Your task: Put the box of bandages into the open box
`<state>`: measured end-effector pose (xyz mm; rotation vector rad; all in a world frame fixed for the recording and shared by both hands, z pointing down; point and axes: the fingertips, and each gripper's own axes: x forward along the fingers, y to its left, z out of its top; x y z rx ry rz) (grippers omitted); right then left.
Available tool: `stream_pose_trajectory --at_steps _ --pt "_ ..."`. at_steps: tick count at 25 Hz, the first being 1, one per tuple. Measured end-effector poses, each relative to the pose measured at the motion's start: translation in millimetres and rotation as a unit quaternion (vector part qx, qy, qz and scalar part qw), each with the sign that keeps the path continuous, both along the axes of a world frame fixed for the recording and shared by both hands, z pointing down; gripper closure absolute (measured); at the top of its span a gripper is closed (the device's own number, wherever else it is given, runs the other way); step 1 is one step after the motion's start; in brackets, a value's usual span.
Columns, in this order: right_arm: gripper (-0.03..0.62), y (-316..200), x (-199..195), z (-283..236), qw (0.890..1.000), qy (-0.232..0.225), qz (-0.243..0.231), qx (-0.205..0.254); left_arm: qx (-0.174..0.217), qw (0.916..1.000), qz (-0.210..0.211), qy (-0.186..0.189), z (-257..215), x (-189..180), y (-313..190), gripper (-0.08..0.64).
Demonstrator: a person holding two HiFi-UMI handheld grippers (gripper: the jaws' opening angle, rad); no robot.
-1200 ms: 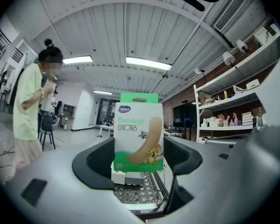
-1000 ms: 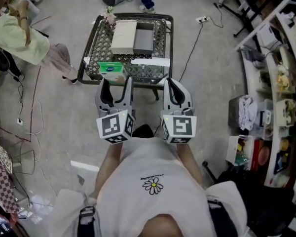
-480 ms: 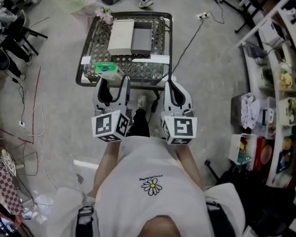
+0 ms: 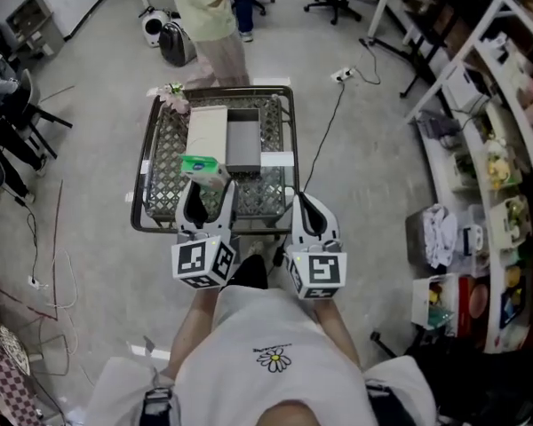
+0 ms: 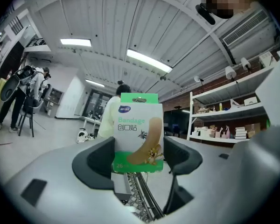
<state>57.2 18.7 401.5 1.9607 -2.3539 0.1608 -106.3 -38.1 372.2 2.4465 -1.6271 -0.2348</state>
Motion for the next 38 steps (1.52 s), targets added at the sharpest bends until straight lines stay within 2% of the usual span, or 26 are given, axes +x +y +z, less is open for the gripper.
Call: stream_pose_trajectory --at_steps 4,12,16,19,23,27,32,38 --pt "0.561 -38.5 -1.4 -7.7 1.000 0.014 0.007 0.002 0.011 0.9996 0.024 -0.008 -5.3 10.4 -44.1 0.230" --pt "0.561 -104.6 -6.7 -33.2 0.999 0.029 0.030 0.014 0.019 0.9981 0.057 0.010 -16.9 16.0 -106.0 0.230" --pt "0.560 -131.1 -8.9 -38.9 0.999 0.001 0.045 0.023 0.016 0.9976 0.067 0.011 -16.2 13.2 -128.7 0.230" --pt "0.561 -143.6 -17.7 -33.1 0.998 -0.017 0.057 0.013 0.022 0.9972 0.071 0.012 -17.4 -0.6 -138.6 0.230" --pt "0.561 -155.5 -23.6 -28.7 0.998 -0.008 0.059 0.010 0.017 0.9981 0.058 0.010 -13.4 -13.2 -157.1 0.230" --pt "0.561 -167.4 -17.5 -26.4 0.998 0.000 0.056 0.013 0.006 0.9988 0.047 0.008 -7.1 -9.4 -168.5 0.230" --pt "0.561 -182.4 -14.4 -28.9 1.000 -0.002 0.017 0.019 0.001 0.9998 0.019 0.004 -8.1 -2.7 -172.3 0.230" --pt "0.561 -198.6 7.7 -25.8 1.000 -0.012 -0.004 0.015 0.001 0.9997 -0.021 -0.013 -10.8 14.8 -171.3 0.230"
